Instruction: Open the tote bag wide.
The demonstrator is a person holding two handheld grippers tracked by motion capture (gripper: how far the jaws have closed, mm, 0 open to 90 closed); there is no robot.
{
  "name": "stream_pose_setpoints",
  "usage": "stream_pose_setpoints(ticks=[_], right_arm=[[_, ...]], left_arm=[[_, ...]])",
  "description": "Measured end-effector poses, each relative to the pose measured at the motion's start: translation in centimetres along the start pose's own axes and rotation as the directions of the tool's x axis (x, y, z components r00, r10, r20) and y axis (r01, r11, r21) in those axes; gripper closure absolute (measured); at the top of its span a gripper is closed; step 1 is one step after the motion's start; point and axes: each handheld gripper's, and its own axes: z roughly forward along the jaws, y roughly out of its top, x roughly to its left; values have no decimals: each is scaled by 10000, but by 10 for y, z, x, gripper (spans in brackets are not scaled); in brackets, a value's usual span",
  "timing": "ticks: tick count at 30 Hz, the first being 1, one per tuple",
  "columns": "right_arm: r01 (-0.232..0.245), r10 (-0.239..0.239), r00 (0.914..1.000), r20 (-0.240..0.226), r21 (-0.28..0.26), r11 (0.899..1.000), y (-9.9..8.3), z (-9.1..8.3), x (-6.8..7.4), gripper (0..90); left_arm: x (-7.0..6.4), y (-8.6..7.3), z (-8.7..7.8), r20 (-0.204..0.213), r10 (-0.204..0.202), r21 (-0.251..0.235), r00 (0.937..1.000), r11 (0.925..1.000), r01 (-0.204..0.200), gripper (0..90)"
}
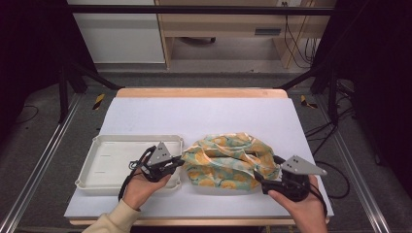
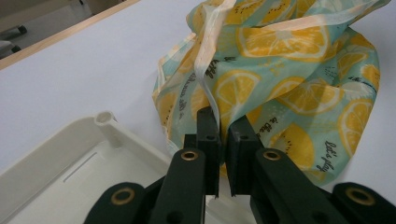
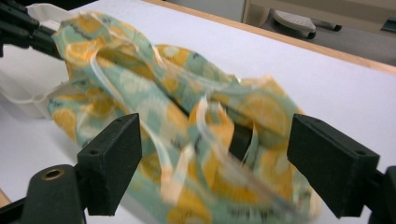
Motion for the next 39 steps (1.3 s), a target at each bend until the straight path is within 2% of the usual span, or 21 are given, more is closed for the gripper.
stream_pose_setpoints(ticks=[1,6,7,10,11,13,14,16,17,18,20,22,23,24,25,26,28,31,36,38,39], right_arm=[[145,-146,9999,29,257,9996,15,8,-2,213],[292,-281,9995,-140,880,9957,35,28,-5,341],[418,-385,9989,-269,1335,9902,42,42,-7,398],[370,-324,9991,-288,1746,9839,44,53,-10,425],[244,-156,9989,-438,2096,9775,45,65,-12,455],[185,-77,9988,-484,2266,9738,44,69,-12,475],[167,-14,9983,-577,2652,9641,40,76,-14,546],[126,89,9973,-729,2886,9574,36,78,-13,627],[134,109,9966,-815,2922,9563,32,77,-12,715],[134,109,9966,-815,2922,9563,32,77,-12,715],[105,130,9960,-882,2613,9652,26,68,-10,841],[263,-89,9966,-824,2129,9767,22,57,-7,853],[263,-89,9966,-824,2129,9767,22,57,-7,853],[438,-307,9955,-896,1479,9880,16,43,-3,871],[438,-307,9955,-896,1479,9880,16,43,-3,871],[613,-529,9932,-1033,800,9949,6,26,3,877],[671,-639,9905,-1220,218,9975,-5,14,8,880],[736,-750,9830,-1676,-147,9972,-26,2,14,882],[940,-843,9701,-2277,320,9951,-52,5,18,886],[1276,-1019,9620,-2533,874,9880,-60,10,21,888],[1499,-1114,9605,-2551,1368,9792,-64,15,23,891]], left_arm=[[0,0,0,19,12,5,10000,10000,-12,857],[-1,0,1,15,152,90,9999,9998,-152,857],[-1,0,2,38,179,104,9998,9998,-180,857],[-1,0,2,35,202,115,9998,9997,-202,857],[-2,0,2,50,213,115,9998,9997,-214,857],[-2,0,2,49,218,117,9998,9997,-218,858],[-2,0,3,62,238,135,9997,9996,-238,858],[-2,0,3,59,270,159,9996,9995,-271,859],[-2,0,3,59,270,159,9996,9995,-271,858],[-2,0,3,64,285,180,9996,9994,-286,858],[-2,1,4,2,337,214,9994,9992,-337,858],[-2,1,5,-17,335,217,9994,9992,-335,858],[-2,1,5,-31,317,212,9995,9993,-317,858],[0,1,6,-98,290,229,9995,9993,-287,859],[0,1,6,-98,290,229,9995,9993,-287,862],[0,3,7,-179,385,271,9991,9989,-381,865],[1,5,8,-316,488,276,9983,9985,-479,868],[2,6,9,-457,432,191,9980,9989,-424,868],[6,7,10,-657,325,81,9973,9995,-321,868],[9,6,9,-770,268,0,9967,9996,-269,869],[9,6,8,-797,258,-46,9965,9996,-263,870]])
